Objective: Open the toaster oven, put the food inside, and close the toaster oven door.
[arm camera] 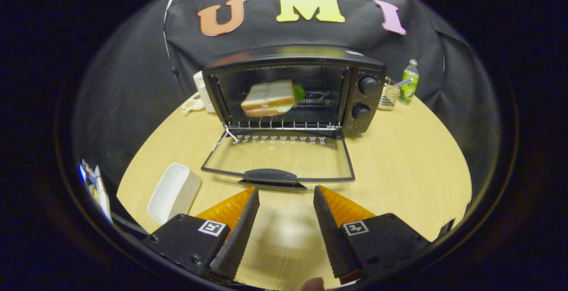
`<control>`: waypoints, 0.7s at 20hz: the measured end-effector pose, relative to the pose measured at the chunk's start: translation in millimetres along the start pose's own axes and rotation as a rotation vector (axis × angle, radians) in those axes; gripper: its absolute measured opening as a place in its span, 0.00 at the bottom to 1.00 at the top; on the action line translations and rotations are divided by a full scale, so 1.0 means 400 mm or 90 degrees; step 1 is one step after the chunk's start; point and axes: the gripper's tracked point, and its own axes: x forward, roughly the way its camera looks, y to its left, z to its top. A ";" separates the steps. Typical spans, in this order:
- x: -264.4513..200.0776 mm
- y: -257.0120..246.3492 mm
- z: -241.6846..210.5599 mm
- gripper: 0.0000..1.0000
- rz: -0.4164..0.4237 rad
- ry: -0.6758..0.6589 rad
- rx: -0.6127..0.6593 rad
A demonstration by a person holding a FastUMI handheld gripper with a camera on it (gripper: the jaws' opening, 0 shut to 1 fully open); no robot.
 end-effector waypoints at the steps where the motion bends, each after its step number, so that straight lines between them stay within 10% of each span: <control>1: 0.018 0.005 -0.017 0.81 0.001 0.010 0.006; 14: 0.148 0.027 -0.063 0.82 -0.054 0.039 0.023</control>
